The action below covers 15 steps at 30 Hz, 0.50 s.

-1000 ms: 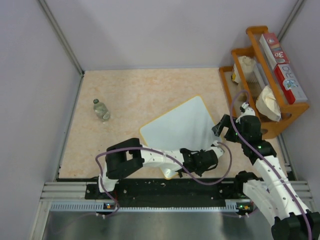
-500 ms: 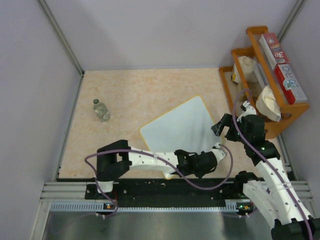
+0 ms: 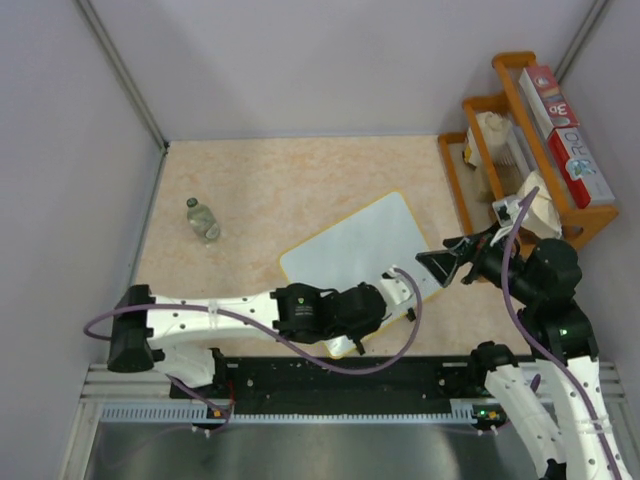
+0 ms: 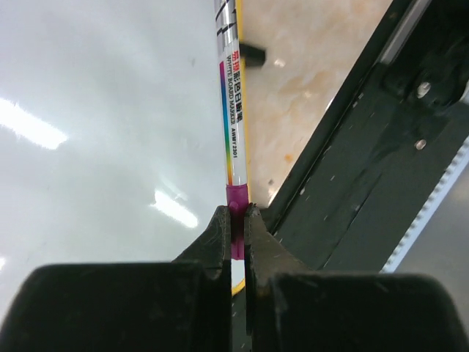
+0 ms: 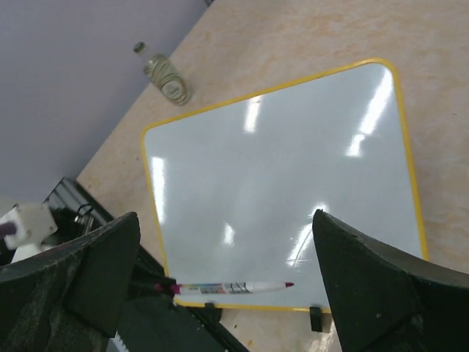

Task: Write a sentence on the whiteboard
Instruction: Pick up the whiteboard marker at the center of the board.

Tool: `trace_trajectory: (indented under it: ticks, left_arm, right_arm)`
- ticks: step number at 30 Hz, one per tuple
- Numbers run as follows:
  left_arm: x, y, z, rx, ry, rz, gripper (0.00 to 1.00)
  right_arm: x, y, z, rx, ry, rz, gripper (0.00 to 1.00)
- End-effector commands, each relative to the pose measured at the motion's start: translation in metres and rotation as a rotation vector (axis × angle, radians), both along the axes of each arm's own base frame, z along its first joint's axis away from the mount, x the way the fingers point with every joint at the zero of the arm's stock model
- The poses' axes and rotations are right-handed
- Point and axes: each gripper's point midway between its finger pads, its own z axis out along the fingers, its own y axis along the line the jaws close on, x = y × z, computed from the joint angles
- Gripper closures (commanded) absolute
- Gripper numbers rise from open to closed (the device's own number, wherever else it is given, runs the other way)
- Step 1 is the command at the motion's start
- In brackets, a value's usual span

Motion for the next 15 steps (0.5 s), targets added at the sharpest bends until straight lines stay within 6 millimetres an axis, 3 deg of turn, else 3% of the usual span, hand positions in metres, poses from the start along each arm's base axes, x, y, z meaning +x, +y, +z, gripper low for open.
trace_trajectory:
  ticks: [1, 3, 7, 11, 15]
  left_arm:
    - [0.002, 0.063, 0.012, 0.067, -0.037, 0.026, 1.0]
    - [-0.004, 0.082, 0.01, 0.098, -0.028, 0.008, 1.0]
    - [-0.019, 0.111, 0.034, 0.055, 0.008, -0.038, 1.0]
    - [-0.039, 0.119, 0.057, -0.041, 0.053, -0.134, 1.0]
    - [-0.056, 0.123, 0.066, -0.048, 0.114, -0.209, 1.0]
  right_arm:
    - [-0.027, 0.031, 0.017, 0.044, -0.077, 0.273, 0.01]
    - [-0.037, 0.044, 0.02, 0.095, -0.084, 0.39, 0.01]
    - [-0.055, 0.062, 0.019, 0.111, -0.095, 0.541, 0.01]
    - [-0.07, 0.082, 0.01, 0.104, -0.103, 0.67, 0.02]
    - [-0.08, 0.101, 0.013, 0.099, -0.12, 0.757, 0.08]
